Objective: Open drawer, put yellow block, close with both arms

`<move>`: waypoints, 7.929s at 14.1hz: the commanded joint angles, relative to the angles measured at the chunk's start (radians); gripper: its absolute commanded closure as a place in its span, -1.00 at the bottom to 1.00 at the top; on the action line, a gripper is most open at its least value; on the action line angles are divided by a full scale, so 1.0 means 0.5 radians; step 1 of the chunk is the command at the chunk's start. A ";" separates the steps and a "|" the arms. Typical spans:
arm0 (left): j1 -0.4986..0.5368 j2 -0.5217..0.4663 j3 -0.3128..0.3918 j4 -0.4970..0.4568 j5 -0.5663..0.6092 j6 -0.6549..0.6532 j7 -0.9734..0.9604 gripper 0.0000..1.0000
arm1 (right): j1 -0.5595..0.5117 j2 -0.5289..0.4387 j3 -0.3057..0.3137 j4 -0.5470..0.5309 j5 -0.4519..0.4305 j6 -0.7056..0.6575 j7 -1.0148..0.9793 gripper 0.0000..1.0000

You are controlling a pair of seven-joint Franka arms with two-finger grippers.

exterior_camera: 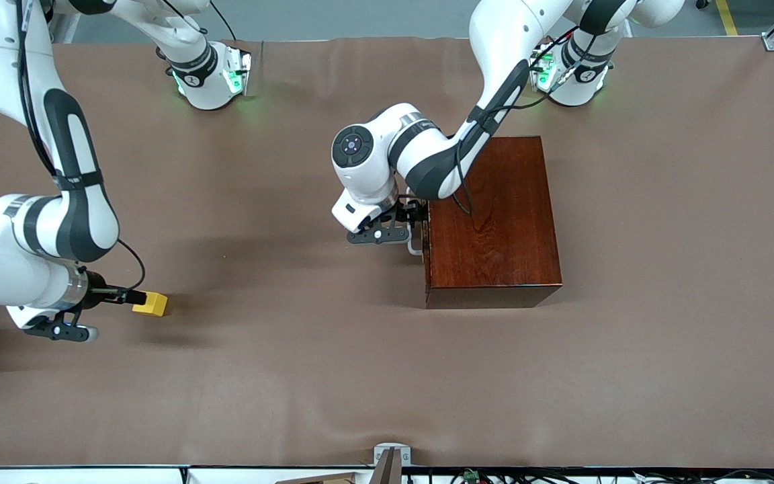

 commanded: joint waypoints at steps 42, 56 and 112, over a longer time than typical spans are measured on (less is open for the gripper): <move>-0.181 0.139 -0.093 0.059 -0.178 0.917 -0.061 -1.00 | 0.081 -0.129 0.030 0.278 -0.010 -0.535 -0.194 1.00; -0.239 0.133 -0.102 0.093 -0.313 1.144 -0.070 -1.00 | 0.356 -0.463 0.052 0.294 0.023 -0.910 -0.216 1.00; 1.577 -1.325 -0.008 -0.477 -0.359 -0.771 1.827 -1.00 | 1.642 -0.004 0.067 0.382 0.027 -0.155 -1.676 1.00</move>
